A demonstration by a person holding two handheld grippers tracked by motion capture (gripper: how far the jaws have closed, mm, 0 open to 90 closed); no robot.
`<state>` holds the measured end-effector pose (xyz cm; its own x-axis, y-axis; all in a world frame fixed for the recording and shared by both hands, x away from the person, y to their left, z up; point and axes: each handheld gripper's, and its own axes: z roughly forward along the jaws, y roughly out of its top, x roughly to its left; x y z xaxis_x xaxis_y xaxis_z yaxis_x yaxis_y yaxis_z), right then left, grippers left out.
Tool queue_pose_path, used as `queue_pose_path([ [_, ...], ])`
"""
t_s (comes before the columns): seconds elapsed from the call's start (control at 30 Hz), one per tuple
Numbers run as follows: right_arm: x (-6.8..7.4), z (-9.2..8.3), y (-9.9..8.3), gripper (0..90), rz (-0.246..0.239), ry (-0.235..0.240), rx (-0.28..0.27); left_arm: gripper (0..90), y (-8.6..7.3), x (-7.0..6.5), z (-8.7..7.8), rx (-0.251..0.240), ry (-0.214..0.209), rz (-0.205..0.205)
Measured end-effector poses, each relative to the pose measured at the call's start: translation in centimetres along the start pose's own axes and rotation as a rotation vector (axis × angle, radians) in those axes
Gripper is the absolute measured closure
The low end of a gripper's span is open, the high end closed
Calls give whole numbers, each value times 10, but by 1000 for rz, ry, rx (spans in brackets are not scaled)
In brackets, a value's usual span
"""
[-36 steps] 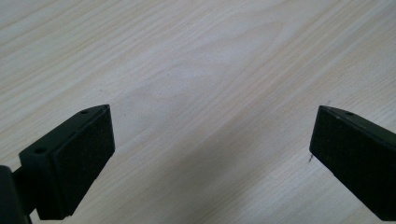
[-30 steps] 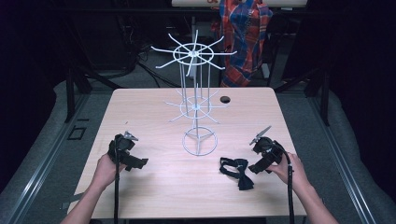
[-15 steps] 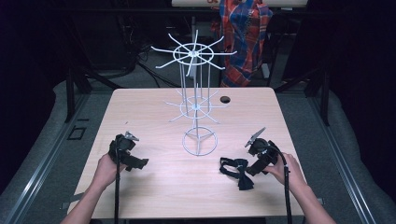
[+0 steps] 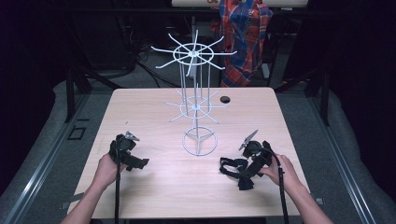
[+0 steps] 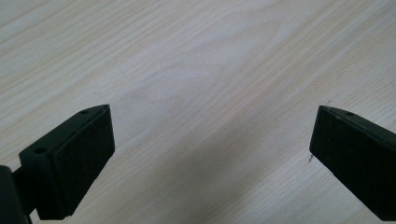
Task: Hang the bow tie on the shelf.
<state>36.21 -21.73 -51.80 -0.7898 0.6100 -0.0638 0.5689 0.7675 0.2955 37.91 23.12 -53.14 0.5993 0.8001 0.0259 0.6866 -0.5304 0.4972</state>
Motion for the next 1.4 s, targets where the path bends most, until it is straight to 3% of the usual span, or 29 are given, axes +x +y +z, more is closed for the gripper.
queue_pose_path([
  [0.03, 1, 1, 0, 17, 5, 20, -13, 1, 0, 0, 0, 0, 0, 0],
  [0.1, 4, 3, 2, 91, -5, 1, 6, 1, 0, 0, 0, 1, 0, 0],
  [0.17, 6, 5, 2, 104, -11, 1, 4, 1, 0, 0, 0, 1, -1, 0],
  [0.47, 10, 13, 5, 382, 4, -4, 45, 1, 0, -1, 1, 6, -3, 5],
  [0.77, 12, 16, 6, 578, 10, 49, 59, 1, 0, -2, 1, 12, 1, 8],
  [0.93, 16, 17, 7, 659, 4, 54, 66, 1, 1, -2, 1, 15, 2, 13],
  [1.07, 15, 18, 5, 763, 27, 89, 61, 1, 1, -2, 2, 21, -2, 15],
  [1.23, 15, 16, 5, 806, 43, 78, 56, 1, 1, -2, 1, 20, -3, 15],
  [1.33, 11, 12, 3, 900, 66, 74, 33, 1, 1, -2, 1, 20, -3, 16],
  [1.4, 8, 11, 2, 900, 80, 73, 34, 1, 1, -2, 2, 21, -5, 16],
])
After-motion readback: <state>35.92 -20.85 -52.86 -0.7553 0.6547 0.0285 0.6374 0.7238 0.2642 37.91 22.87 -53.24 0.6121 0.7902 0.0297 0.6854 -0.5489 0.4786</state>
